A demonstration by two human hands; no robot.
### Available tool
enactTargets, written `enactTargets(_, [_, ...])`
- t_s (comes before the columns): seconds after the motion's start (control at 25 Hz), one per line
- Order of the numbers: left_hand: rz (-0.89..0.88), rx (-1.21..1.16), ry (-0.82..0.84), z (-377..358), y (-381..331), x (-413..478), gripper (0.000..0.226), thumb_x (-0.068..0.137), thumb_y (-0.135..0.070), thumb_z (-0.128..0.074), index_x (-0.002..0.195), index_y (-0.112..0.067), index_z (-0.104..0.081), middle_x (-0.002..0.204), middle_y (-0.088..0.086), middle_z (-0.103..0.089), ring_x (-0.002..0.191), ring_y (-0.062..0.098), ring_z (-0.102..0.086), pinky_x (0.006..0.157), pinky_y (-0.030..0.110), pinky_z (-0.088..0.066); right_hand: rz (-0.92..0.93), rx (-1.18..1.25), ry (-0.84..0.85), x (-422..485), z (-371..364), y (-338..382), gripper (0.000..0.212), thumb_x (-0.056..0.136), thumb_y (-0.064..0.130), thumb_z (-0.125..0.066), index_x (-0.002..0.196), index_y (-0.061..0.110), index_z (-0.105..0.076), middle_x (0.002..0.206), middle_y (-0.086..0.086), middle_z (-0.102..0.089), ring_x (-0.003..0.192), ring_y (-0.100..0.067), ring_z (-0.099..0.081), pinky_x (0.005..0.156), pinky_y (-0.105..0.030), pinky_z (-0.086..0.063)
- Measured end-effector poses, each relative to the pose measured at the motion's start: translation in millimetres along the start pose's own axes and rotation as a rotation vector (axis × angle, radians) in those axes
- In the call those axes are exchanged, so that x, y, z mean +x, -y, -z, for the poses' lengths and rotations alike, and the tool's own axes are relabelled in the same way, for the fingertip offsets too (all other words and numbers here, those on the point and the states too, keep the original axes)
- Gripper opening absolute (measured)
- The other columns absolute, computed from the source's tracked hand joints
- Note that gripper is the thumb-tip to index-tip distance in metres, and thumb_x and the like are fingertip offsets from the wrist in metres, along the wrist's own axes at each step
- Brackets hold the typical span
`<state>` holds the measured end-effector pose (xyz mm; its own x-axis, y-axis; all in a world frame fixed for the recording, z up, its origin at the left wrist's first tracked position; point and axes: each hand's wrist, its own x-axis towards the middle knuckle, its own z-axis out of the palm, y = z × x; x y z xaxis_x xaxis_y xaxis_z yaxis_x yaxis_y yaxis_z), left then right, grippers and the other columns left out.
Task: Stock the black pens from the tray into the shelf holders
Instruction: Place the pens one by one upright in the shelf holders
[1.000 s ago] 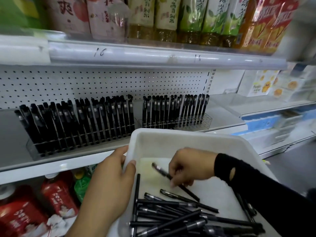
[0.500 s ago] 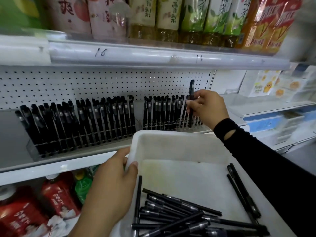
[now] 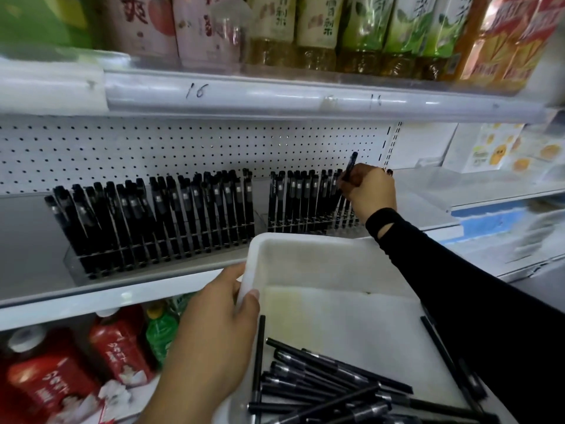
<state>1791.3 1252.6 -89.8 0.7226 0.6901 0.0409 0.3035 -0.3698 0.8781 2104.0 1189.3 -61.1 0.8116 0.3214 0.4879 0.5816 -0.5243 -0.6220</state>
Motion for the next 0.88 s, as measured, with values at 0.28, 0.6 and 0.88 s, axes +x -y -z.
enactTargets(0.28, [-0.001,0.007,0.004,-1.0,0.8,-0.2,0.031,0.099,-0.029,-0.05,0.12,-0.051,-0.054,0.092,-0.025,-0.069,0.082,-0.003,-0.066,0.07,0.022,-0.05,-0.004,-0.173,0.062,3.7,-0.4,-9.4,0.015,0.09,0.022,-0.072,0.096,0.008,-0.074,0.09,-0.01,-0.072,0.08,-0.023,-0.063,0.075,-0.023,-0.042])
enactTargets(0.6, [-0.008,0.01,0.011,-2.7,2.7,3.1,0.03,0.099,-0.026,-0.051,0.119,-0.048,-0.058,0.089,-0.025,-0.07,0.079,-0.004,-0.067,0.069,0.022,-0.05,-0.066,-0.336,0.23,9.9,-19.5,-26.5,0.025,0.087,0.034,-0.075,0.096,0.01,-0.074,0.101,-0.01,-0.072,0.088,-0.025,-0.064,0.073,-0.023,-0.043])
enactTargets(0.88, [0.011,0.01,-0.002,-1.2,1.1,-0.5,0.03,0.1,-0.027,-0.05,0.119,-0.049,-0.054,0.089,-0.021,-0.068,0.077,-0.005,-0.064,0.062,0.016,-0.044,-0.022,-0.337,0.196,-17.3,15.9,-9.7,0.016,0.088,0.031,-0.072,0.09,0.016,-0.073,0.084,-0.002,-0.069,0.085,-0.023,-0.065,0.073,-0.025,-0.044])
